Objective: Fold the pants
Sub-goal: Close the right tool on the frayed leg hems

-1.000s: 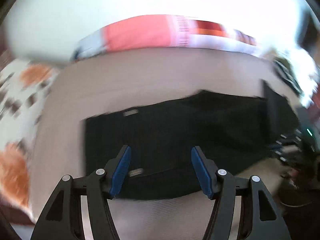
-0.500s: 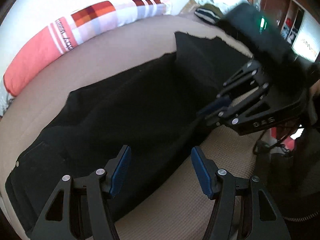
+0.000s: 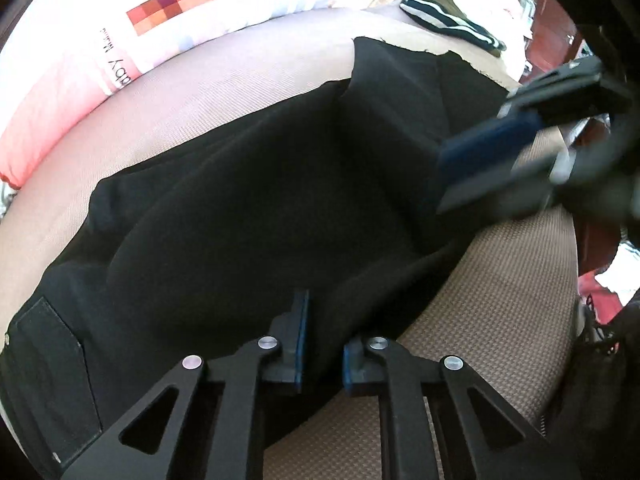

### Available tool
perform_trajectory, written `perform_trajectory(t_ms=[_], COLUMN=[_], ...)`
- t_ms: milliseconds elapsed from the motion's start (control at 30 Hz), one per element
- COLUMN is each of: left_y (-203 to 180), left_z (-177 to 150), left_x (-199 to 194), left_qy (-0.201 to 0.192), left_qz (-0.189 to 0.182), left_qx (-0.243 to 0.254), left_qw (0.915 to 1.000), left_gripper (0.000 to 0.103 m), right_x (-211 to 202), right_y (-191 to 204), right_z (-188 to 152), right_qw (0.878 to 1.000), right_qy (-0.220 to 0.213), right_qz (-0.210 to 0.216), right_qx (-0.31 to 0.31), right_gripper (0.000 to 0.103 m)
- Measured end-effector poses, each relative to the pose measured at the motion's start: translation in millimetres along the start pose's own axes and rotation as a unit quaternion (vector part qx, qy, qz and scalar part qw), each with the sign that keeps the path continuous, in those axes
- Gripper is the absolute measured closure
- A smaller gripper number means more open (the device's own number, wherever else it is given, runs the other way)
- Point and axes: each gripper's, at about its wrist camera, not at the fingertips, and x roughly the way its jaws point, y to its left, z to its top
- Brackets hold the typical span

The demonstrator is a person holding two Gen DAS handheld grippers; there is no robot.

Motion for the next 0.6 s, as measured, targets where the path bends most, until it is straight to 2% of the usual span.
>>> perform_trajectory(t_ms=[67,200,367,500,600], left_y=[1.7,4.9,7.4,9.7,14.7], left_z=[-0.8,-2.0,-3.7,-4.2,-4.2], left_x=[0.2,0.6,-1.3,-1.9,-1.4], left_qy=[-0.001,-0.003,-0.003,-0.003,-0.002], left_qz=[-0.005,-0.010,-0.012,-0.017,-0.022], left_qx=[-0.011,-0.037,-0.060,-0.078,-0.096], left_qw=[0.9999,0.9993,0.9981,0.9968,0.9951], left_gripper=[0.089,0.089,0.089,0.089,0.089], right_x=[-17.9,-42.5,-56.3,-61.2,-60.4], right_y=[-21.6,-99.0,-199.3,-245.6,-267.1], right_z=[0.1,-4.2,-20.7,-26.0,-23.5], right_qw=[0.999,0.990,0.956,0.933,0.925], right_qy=[-0.024,-0.065,-0.104,-0.140,-0.156], right_qz=[0.003,-0.011,-0.031,-0.026,-0.030], right_qx=[0.024,0.126,0.271,0.330,0.346], right_gripper=[0.066,0.066,0.064,0.064,0.065])
